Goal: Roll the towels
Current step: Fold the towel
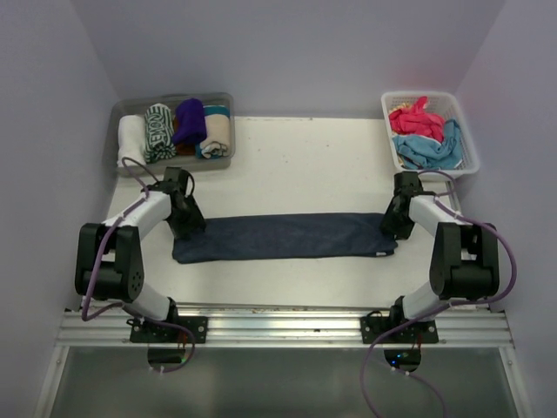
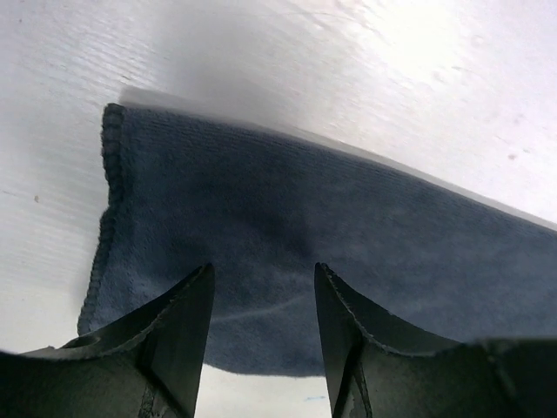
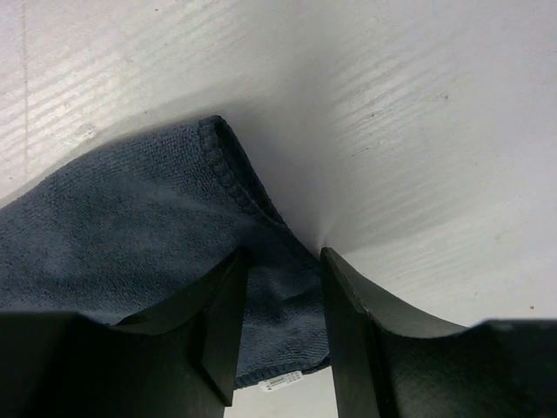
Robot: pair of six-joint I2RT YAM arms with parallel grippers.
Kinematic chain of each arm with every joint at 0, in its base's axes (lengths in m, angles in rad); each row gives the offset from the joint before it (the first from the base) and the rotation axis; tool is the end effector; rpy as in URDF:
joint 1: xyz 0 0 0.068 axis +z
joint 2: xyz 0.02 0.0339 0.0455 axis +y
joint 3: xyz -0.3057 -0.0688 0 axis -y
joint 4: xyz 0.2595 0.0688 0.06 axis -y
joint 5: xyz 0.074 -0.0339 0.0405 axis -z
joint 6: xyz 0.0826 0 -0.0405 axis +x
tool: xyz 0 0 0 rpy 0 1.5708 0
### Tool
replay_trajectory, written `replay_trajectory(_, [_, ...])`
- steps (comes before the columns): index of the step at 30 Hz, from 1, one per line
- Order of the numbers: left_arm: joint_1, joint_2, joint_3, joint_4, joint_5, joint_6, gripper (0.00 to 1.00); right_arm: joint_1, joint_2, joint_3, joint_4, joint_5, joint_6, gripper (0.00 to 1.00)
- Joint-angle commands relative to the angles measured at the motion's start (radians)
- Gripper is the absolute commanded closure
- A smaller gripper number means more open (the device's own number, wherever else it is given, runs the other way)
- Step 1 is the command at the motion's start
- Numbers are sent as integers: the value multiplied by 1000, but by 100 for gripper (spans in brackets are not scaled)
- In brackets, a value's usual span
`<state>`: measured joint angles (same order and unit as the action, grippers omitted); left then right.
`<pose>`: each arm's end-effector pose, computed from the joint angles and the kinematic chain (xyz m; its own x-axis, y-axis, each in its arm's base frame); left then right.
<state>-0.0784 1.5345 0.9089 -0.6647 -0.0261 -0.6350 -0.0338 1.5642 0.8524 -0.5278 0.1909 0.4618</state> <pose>0.2970 -0.0212 0.1652 -0.8134 -0.5309 -0.2377 -0.5110 0.8474 -0.1440 0.3034 -0.0259 0.1484 -0.8039 0.4649 -0.3711 0.5060 0.8624 -0.0158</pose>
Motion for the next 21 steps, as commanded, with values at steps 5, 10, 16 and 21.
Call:
replay_trajectory(5, [52,65,-41,82,-1,12,47,-8,60,-26,77,-80,0,71])
replay_trajectory(10, [54,85,-36,94,5,17,47,-8,65,-26,81,-84,0,100])
replay_trajectory(16, [52,96,-53,114,22,18,48,-6,-64,-47,66,-36,8,100])
replay_trajectory(21, [45,92,-82,145,46,0,48,-6,-208,-49,25,-7,5,100])
